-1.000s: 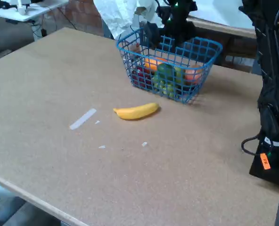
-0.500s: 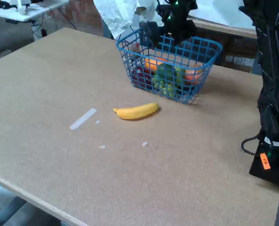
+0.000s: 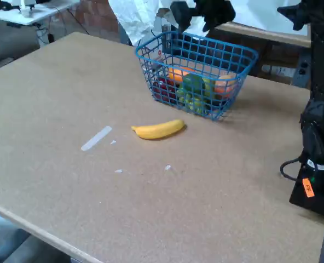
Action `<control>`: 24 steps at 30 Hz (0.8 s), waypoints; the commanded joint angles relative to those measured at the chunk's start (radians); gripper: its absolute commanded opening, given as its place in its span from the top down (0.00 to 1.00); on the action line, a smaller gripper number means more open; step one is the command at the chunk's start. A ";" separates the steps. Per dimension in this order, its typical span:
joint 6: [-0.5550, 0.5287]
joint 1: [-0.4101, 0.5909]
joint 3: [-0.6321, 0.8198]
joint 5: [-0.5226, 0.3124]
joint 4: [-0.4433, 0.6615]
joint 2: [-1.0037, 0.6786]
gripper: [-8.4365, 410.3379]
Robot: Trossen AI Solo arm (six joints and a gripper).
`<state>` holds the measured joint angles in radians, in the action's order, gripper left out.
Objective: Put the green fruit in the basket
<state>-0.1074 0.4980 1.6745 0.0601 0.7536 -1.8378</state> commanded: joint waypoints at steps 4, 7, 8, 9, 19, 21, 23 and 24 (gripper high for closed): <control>0.002 -0.002 0.000 0.001 0.008 0.061 0.04; 0.002 -0.002 0.000 0.001 0.013 0.066 0.04; 0.002 -0.002 0.000 0.001 0.016 0.066 0.04; 0.002 -0.002 0.000 0.001 0.021 0.066 0.04; 0.004 -0.003 0.000 0.003 0.032 0.065 0.04; 0.003 -0.003 0.000 0.003 0.031 0.065 0.04; 0.003 -0.003 0.000 0.002 0.030 0.065 0.04; 0.004 -0.003 0.000 0.002 0.030 0.065 0.04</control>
<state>-0.1043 0.4957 1.6745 0.0605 0.7834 -1.7733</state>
